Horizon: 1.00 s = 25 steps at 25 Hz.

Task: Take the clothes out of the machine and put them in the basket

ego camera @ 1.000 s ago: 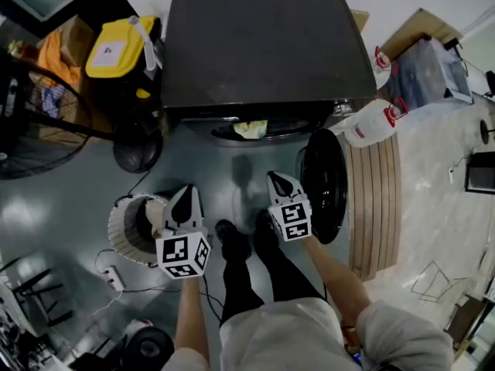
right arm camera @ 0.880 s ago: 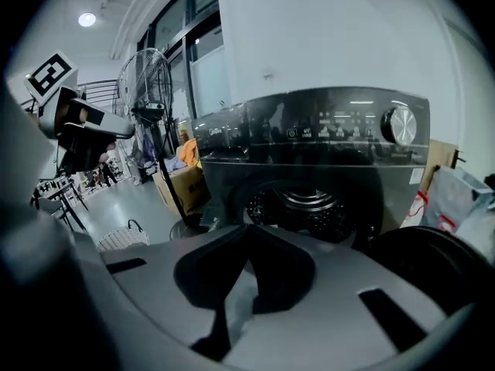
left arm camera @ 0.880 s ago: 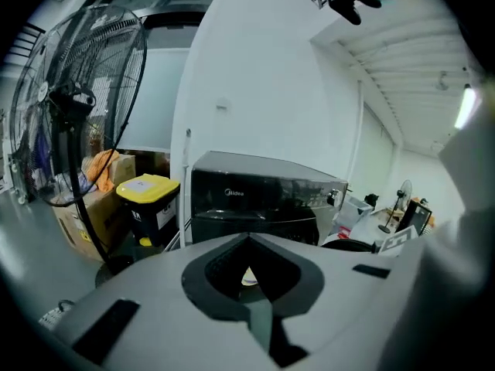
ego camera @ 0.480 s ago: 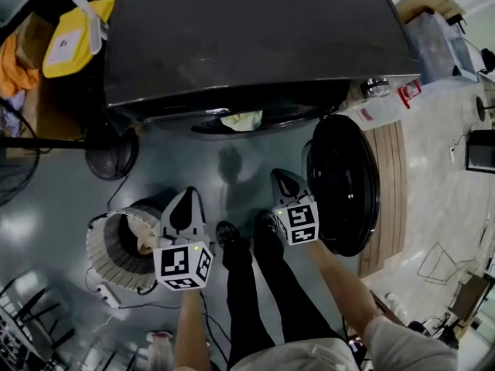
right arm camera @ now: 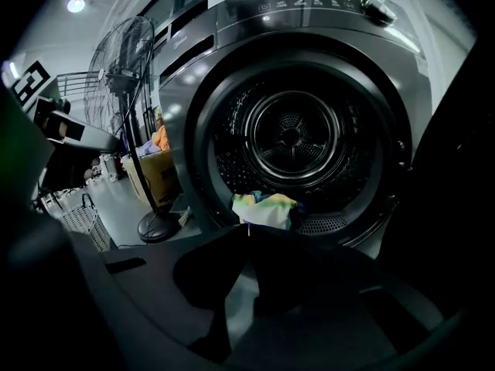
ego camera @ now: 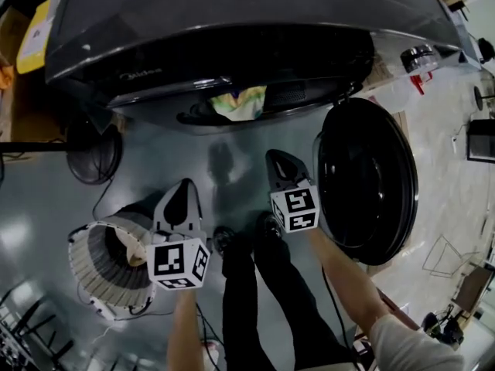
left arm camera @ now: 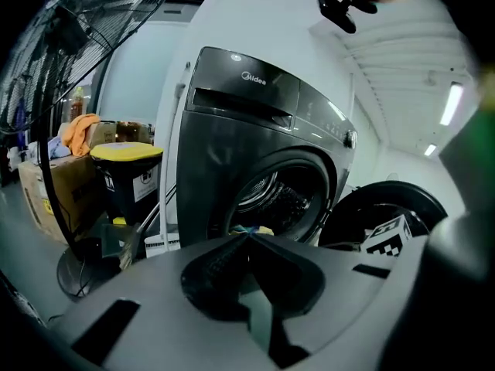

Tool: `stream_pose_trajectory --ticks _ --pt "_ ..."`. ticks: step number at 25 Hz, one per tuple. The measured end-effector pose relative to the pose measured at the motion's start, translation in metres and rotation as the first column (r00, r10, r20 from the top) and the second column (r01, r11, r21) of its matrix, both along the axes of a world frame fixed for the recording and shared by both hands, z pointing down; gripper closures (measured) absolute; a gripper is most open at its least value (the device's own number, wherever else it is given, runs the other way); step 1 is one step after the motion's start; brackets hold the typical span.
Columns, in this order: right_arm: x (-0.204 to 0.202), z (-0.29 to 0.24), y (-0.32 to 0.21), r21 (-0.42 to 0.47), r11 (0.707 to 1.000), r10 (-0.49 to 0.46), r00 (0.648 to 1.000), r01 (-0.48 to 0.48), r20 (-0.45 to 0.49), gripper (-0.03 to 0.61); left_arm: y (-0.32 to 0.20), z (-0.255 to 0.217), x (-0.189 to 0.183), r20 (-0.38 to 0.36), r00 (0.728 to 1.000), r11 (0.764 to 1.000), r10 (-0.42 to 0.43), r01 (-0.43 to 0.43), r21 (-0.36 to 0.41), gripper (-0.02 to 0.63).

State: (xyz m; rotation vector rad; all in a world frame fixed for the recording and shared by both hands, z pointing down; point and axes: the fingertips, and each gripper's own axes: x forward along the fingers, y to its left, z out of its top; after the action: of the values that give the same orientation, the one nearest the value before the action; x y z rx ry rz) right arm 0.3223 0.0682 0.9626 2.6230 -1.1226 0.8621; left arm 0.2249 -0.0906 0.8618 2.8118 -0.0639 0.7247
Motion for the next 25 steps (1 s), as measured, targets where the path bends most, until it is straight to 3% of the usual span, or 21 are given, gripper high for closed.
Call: stream_pose_trajectory --ticks 4,6,7,11,18,23,25 --pt "0.017 0.018 -0.015 0.033 0.999 -0.004 1.000 0.004 -0.008 0.536 -0.004 0.020 0.009 -0.020 1.000 1.000 0.016 -0.016 0.015 0.595" --pt "0.030 0.032 -0.024 0.051 0.999 -0.007 1.000 0.007 0.002 0.366 -0.005 0.029 0.018 -0.037 0.999 1.000 0.022 -0.021 0.022 0.595" --pt "0.038 0.040 -0.028 0.058 0.998 -0.006 1.000 0.005 0.009 0.315 -0.005 0.034 0.023 -0.046 0.999 0.999 0.027 -0.026 0.027 0.595" --pt "0.074 0.073 -0.043 0.064 0.998 0.009 1.000 -0.010 0.026 0.213 -0.004 0.052 0.039 -0.071 0.996 0.997 0.054 -0.051 0.052 0.595" --pt "0.130 0.096 -0.068 0.135 0.985 0.094 0.992 -0.104 0.079 0.170 -0.017 0.071 0.044 -0.096 0.992 0.992 0.077 -0.067 0.105 0.595" --pt "0.134 0.130 -0.076 0.093 0.989 0.096 0.983 -0.112 0.159 0.170 -0.018 0.082 0.047 -0.094 0.993 0.993 0.070 -0.061 0.097 0.595" --pt "0.133 0.137 -0.078 0.075 0.991 0.097 0.984 -0.109 0.146 0.187 -0.020 0.089 0.046 -0.074 0.995 0.993 0.068 -0.061 0.097 0.595"
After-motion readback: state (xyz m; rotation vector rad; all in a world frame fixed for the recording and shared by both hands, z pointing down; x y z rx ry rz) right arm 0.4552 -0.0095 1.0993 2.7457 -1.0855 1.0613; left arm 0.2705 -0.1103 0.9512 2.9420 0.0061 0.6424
